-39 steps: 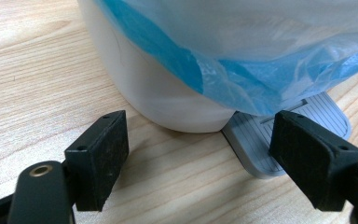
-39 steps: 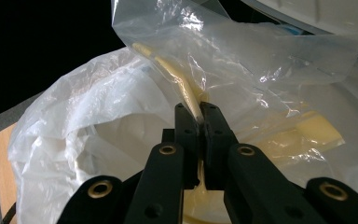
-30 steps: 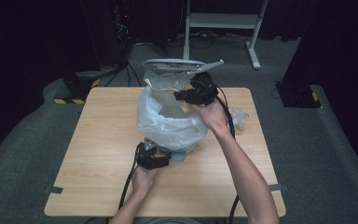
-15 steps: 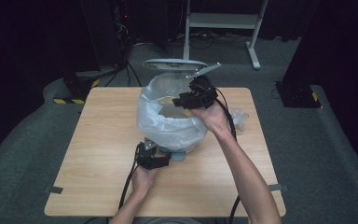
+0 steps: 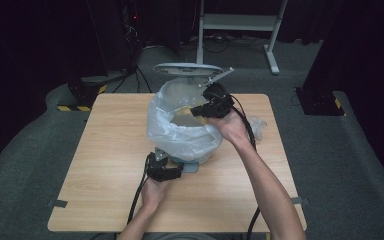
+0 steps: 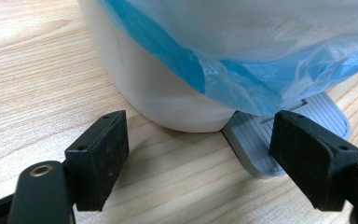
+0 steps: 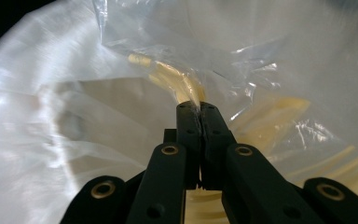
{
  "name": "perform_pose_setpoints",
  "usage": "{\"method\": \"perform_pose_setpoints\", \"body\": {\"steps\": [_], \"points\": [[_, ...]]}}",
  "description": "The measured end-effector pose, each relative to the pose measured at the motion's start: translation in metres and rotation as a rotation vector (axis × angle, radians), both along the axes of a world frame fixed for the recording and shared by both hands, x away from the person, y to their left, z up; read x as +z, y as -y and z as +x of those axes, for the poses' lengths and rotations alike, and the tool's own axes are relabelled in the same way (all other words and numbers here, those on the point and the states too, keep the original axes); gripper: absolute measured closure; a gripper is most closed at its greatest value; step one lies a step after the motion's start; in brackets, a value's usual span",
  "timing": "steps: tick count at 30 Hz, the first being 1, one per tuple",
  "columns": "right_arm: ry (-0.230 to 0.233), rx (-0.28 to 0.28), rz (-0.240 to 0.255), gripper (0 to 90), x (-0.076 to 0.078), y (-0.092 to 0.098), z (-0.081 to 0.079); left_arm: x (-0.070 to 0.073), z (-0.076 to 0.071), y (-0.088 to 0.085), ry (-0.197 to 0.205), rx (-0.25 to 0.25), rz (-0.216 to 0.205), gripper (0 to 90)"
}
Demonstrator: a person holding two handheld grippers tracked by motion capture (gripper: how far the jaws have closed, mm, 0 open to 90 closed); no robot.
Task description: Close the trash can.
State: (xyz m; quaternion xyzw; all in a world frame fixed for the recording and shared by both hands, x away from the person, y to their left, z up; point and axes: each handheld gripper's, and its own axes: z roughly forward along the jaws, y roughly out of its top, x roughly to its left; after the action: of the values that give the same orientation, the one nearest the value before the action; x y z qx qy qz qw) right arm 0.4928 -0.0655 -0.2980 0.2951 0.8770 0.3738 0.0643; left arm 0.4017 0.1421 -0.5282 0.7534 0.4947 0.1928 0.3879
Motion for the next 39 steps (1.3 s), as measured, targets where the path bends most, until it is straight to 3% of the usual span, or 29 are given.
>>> {"method": "perform_pose_setpoints", "body": {"steps": [2,3,4,5,7,9,11,14,17,20,21,25,28,29,31,32,33,35,38,39], "points": [[0.006,-0.005,-0.027,83.6,0.001,-0.003,0.001,0.0,0.0,0.0,-0.001,-0.001,0.0,19.7],[0.013,-0.032,-0.071,73.2,0.002,-0.007,0.0,0.0,0.0,0.0,0.0,0.001,-0.001,19.7],[0.013,-0.032,-0.071,73.2,0.002,-0.007,0.0,0.0,0.0,0.0,0.0,0.001,-0.001,19.7],[0.033,-0.035,-0.1,67.6,0.003,-0.008,-0.003,0.0,0.0,0.0,0.0,0.0,-0.001,19.7],[0.053,-0.03,-0.1,64.1,0.005,-0.007,-0.007,0.0,0.0,0.0,0.001,0.003,-0.005,19.8],[0.058,-0.044,-0.094,67.4,0.008,-0.004,-0.012,0.0,0.0,0.0,0.0,0.0,-0.001,19.8],[0.077,-0.022,-0.077,81.8,0.01,0.0,-0.014,0.0,0.0,0.0,0.001,0.002,-0.002,19.8],[0.093,-0.026,-0.09,89.6,0.008,0.0,-0.016,0.0,0.0,0.0,0.002,0.004,-0.007,19.8],[0.064,-0.03,-0.126,89.2,0.002,-0.003,-0.012,0.0,0.0,0.0,-0.002,-0.005,0.004,19.8],[0.06,-0.034,-0.113,84.4,0.0,-0.003,-0.011,0.0,0.0,0.0,0.001,0.002,-0.005,19.8],[0.061,-0.042,-0.082,72.3,-0.001,0.0,-0.011,0.0,0.0,0.0,0.001,0.002,-0.001,19.8],[0.095,-0.046,-0.056,62.2,0.003,0.007,-0.016,0.0,0.0,0.0,-0.001,0.0,-0.001,19.8],[0.107,-0.048,-0.03,67.5,0.007,0.014,-0.019,0.0,0.0,0.0,0.0,0.0,-0.002,19.8],[0.103,-0.028,-0.02,84.7,0.009,0.018,-0.021,0.0,0.0,0.0,0.0,0.002,-0.005,19.8],[0.102,-0.025,-0.033,90.0,0.008,0.018,-0.021,0.0,0.0,0.001,0.001,0.002,-0.005,19.8],[0.102,-0.025,-0.033,90.0,0.008,0.018,-0.021,0.0,0.0,0.001,0.001,0.002,-0.005,19.8],[0.079,-0.024,-0.079,90.0,0.003,0.013,-0.018,0.0,0.0,0.001,0.002,0.003,-0.005,19.8],[0.057,-0.02,-0.11,90.0,-0.002,0.008,-0.015,0.0,0.0,0.0,0.001,0.001,-0.003,19.8],[0.058,-0.018,-0.085,84.2,-0.005,0.007,-0.015,0.0,0.0,0.0,0.002,0.001,-0.002,19.8],[0.074,-0.024,-0.033,74.6,-0.004,0.013,-0.016,0.0,0.0,0.001,0.0,0.002,-0.004,19.8]]}}
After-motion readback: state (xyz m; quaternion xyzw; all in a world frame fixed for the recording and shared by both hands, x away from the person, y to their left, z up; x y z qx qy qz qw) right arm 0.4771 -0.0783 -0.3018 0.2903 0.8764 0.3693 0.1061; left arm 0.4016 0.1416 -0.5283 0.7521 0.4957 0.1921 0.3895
